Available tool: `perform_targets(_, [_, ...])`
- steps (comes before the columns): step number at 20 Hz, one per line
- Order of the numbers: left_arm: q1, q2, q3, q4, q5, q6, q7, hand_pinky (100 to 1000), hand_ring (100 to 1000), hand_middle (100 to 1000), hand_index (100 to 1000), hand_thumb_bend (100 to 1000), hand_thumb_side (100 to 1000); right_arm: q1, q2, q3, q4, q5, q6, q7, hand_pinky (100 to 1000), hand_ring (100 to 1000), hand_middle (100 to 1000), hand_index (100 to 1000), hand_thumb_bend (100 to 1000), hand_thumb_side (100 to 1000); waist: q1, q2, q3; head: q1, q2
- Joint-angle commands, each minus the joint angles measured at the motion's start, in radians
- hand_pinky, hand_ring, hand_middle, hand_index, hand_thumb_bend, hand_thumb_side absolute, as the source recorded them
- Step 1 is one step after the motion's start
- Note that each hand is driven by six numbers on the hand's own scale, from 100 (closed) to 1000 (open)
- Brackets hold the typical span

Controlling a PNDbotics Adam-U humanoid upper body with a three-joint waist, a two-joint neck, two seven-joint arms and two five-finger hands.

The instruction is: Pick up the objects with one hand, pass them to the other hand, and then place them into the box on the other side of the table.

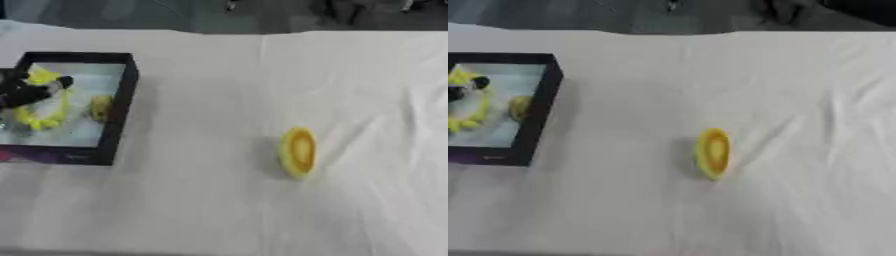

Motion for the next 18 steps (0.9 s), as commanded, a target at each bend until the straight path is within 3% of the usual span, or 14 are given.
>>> perform_targets(1, [-0.004, 0.011, 0.029, -0.137, 0.109, -0.073, 0.134, 638, 923, 705, 813, 347, 574, -0.011, -0.078, 0.013, -0.021, 0.018, -0.065, 0.051, 775, 841, 662, 821, 507, 337, -0.014, -0.002, 0.002, -0.021, -0.001])
perform_targets(5, [0.023, -0.003, 0.006, -0.286, 0.261, -0.204, 0.257, 647, 957, 742, 813, 359, 576, -0.024, -0.149, 0.060, -0.021, 0.059, -0.177, 0.231, 793, 846, 705, 837, 552, 340, -0.014, -0.003, 0.001, -0.038, -0.002])
perform_targets(8, [0.048, -0.031, -0.015, -0.380, 0.328, -0.279, 0.258, 687, 1000, 817, 837, 401, 603, -0.040, -0.188, 0.100, -0.021, 0.068, -0.254, 0.383, 806, 855, 738, 849, 566, 341, -0.014, -0.003, -0.002, -0.043, -0.005])
perform_targets(12, [0.079, -0.066, -0.030, -0.456, 0.385, -0.320, 0.223, 687, 1000, 827, 836, 420, 611, -0.061, -0.229, 0.148, -0.021, 0.057, -0.345, 0.545, 819, 868, 772, 866, 571, 345, -0.014, -0.003, -0.005, -0.046, -0.011])
perform_targets(18, [0.121, -0.123, -0.042, -0.527, 0.424, -0.371, 0.234, 664, 998, 796, 841, 429, 615, -0.078, -0.253, 0.204, -0.021, 0.058, -0.418, 0.658, 825, 875, 792, 876, 576, 325, -0.012, -0.004, -0.005, -0.049, -0.018])
